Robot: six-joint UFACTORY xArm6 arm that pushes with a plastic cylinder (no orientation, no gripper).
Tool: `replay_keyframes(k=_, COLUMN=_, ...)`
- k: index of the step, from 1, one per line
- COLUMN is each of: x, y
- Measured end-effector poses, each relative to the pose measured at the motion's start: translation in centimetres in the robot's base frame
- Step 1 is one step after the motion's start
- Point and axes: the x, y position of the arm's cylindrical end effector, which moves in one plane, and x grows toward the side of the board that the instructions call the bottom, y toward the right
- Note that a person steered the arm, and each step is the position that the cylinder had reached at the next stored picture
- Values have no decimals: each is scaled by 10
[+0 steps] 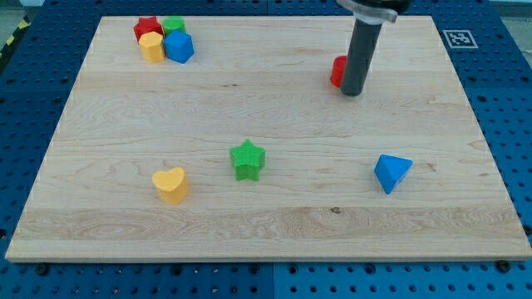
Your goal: Push the red circle to the top right side of the board
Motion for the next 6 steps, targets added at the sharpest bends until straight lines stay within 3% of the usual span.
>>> replay_keyframes(k=2, x=-3, y=-32)
replay_keyframes(k=3, x=-30, y=-51)
replay_keyframes(k=4, x=-37, y=-14)
replay_keyframes(k=5, x=-9, y=-5)
replay_keyframes(k=6, x=-34, y=-1)
